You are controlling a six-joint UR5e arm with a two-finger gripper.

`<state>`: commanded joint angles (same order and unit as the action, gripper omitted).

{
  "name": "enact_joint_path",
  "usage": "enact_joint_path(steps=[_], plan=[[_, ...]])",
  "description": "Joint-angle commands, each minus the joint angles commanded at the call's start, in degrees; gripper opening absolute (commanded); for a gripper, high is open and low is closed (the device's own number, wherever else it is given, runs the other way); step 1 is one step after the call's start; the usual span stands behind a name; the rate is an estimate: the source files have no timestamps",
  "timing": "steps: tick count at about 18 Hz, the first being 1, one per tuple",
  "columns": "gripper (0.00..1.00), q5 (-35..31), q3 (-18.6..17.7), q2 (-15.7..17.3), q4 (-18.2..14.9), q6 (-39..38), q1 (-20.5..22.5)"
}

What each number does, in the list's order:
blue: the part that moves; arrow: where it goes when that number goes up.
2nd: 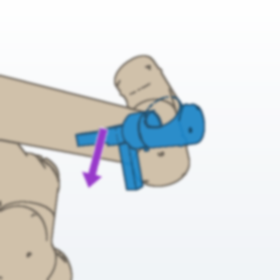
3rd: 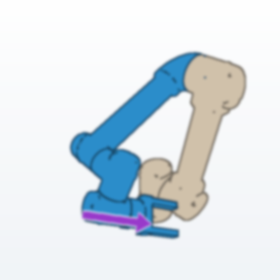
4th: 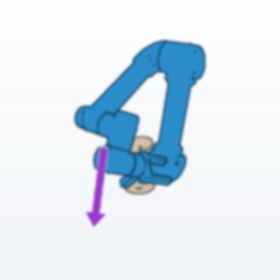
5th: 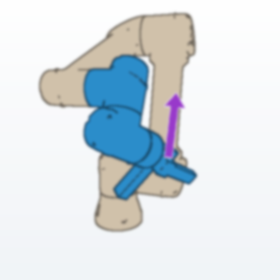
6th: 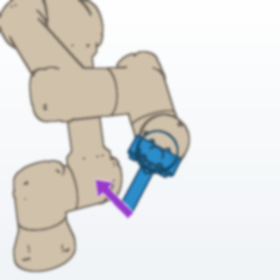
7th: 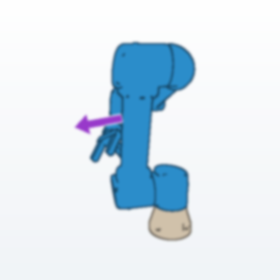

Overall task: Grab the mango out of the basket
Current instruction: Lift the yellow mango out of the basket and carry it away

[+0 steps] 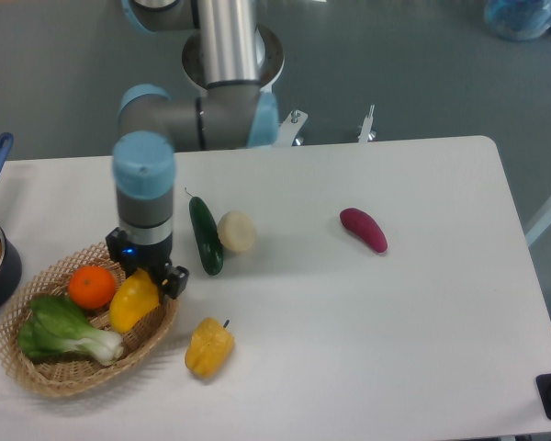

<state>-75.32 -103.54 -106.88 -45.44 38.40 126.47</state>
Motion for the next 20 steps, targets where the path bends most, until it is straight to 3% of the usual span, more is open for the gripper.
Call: enact_joint_path(steps=[2,3,5,12,17,20], plan=[[0.31,-0.18,0.71,0.17,0.0,1.05,2.11],[0.31,-0.27,0.36,1.66,0.0,4.19,6.12],[0.31,-0.44,0.09,2.99,-0.09,7.9,10.1],[0.3,-5.98,-1.66,2.73,0.09,24.5,24.51],[0.31,-5.81,-1.67,2.73,0.17,30.49,29.36],[0.32,-6.07,-0.87,2.64,0.09,31.29,29.45]])
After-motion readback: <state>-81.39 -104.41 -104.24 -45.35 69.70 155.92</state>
